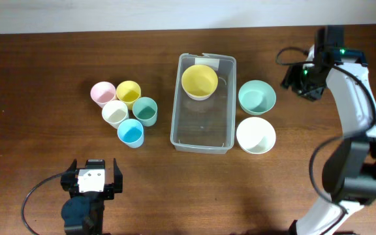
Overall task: Pack container
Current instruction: 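Move the right gripper to the green bowl and grasp its rim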
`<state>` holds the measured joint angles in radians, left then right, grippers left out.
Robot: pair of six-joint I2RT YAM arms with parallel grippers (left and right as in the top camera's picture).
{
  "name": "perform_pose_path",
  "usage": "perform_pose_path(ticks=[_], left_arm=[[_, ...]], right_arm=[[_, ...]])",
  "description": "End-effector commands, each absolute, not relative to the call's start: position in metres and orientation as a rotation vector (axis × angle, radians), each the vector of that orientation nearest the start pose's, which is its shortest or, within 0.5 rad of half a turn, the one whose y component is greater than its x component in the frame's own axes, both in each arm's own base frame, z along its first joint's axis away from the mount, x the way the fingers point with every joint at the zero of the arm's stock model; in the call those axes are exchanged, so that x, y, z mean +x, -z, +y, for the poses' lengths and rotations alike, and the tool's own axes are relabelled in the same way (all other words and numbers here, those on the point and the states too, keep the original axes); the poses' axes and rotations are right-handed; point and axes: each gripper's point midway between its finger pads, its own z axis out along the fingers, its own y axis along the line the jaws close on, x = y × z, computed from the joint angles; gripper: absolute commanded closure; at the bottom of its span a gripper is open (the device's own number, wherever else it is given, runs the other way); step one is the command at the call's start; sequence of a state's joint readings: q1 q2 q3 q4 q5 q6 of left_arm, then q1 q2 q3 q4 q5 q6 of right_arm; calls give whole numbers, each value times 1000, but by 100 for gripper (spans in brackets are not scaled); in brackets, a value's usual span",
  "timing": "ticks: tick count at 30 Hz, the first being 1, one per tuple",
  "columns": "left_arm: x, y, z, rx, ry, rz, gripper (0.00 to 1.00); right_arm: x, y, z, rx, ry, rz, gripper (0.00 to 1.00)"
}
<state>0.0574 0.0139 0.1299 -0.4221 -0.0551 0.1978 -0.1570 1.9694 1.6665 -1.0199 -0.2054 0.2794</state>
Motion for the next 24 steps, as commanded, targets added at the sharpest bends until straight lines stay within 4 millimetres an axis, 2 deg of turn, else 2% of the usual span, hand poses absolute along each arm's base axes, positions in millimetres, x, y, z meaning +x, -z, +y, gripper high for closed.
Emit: perform_pose_path(ticks=[1,5,8,11,12,17,18,20,24], left_arm=[[226,-131,19,100,-204,1873,0],[226,-131,19,100,-204,1873,0],[226,-131,19,100,-204,1873,0],[226,-131,19,100,-204,1873,0],[226,-131,19,100,-204,1873,0],[226,-131,19,100,-204,1873,0],[226,-131,19,100,-204,1873,0],[226,-131,19,100,-204,1873,0],[226,-131,19,100,-204,1873,0]], right_arm=[[428,-75,-3,310,-585,2906,43],[430,-53,0,291,-612,2935,44],[433,-36,1,324,-611,2954,54],[437,-20,0,395,-616,2963,71],[438,-16,-1,411,-617,2963,72],[443,-8,-2,414,-616,2952,73],[445,-9,-2,411,-615,2946,78],[447,-9,-3,436,-614,2938,96],[448,-16,-16,559,-623,2908,96]])
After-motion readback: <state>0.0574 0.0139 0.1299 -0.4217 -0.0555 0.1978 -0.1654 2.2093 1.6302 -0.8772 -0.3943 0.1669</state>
